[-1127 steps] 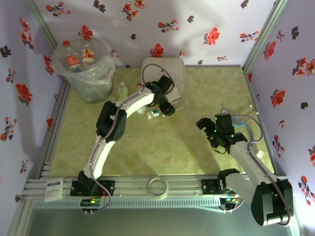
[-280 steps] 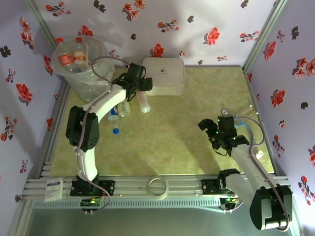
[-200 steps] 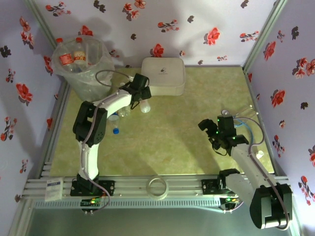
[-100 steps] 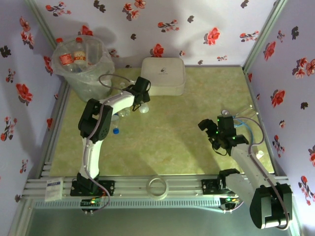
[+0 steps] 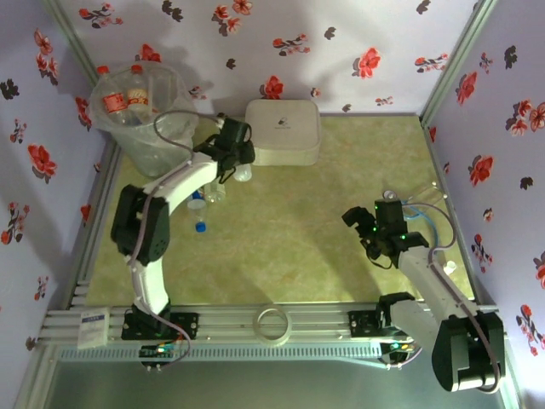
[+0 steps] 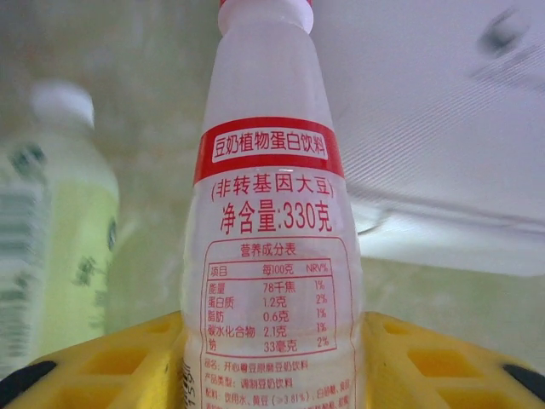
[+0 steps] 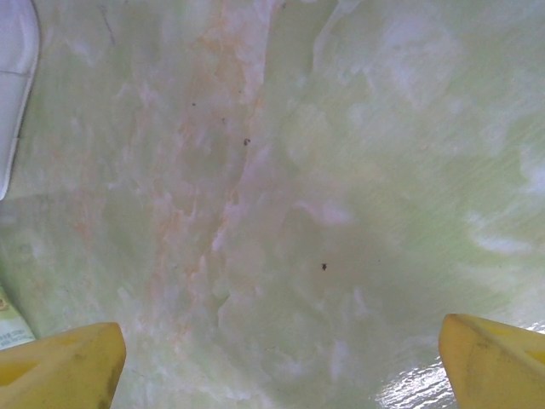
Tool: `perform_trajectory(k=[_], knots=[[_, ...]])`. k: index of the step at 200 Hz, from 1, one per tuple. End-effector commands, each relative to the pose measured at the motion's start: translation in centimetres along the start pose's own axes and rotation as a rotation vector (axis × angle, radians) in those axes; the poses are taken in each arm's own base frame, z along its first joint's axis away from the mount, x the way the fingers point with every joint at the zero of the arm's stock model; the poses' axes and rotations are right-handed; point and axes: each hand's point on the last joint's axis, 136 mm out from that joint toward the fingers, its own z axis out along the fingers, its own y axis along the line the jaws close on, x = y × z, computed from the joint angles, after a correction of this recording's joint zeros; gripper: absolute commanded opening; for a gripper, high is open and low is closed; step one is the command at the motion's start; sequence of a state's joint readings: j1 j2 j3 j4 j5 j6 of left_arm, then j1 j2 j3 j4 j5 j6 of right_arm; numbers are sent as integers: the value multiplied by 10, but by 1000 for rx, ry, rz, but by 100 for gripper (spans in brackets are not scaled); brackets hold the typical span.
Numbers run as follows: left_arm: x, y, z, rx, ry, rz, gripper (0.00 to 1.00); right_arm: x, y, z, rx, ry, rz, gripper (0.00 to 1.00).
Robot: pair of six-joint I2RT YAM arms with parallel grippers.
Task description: Put the plastic bottles in the bin
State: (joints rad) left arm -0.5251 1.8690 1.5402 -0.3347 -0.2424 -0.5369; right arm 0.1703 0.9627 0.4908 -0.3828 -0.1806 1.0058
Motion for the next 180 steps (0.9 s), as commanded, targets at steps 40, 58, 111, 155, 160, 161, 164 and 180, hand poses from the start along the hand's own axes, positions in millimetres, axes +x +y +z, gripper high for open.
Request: perform_trajectory(k=[40,58,111,155,160,161,164,180], knots=[[-147,5,-164,21,-418,329,53,-4,16,-1,-44,-24,-2,95],[-180,39,-181,-60,-471,340,52,-2,13,1,-40,-16,4,95],[-218,114,-158,-136,-423,349,43,-1,11,-3,-46,-27,2,95],[-217,172,-126,-203,-343,292,43,0,10,-6,-45,-30,-2,95],[-216,178,-123,-208,-335,286,43,0,9,-6,-44,-30,-2,95],[-215,179,-122,-209,-333,285,43,0,9,-6,-45,-30,-2,95],[-215,182,-120,-213,-329,283,43,0,9,-6,-45,-31,-2,95],[-208,195,-109,-221,-298,287,44,0,9,-5,-47,-29,2,95]])
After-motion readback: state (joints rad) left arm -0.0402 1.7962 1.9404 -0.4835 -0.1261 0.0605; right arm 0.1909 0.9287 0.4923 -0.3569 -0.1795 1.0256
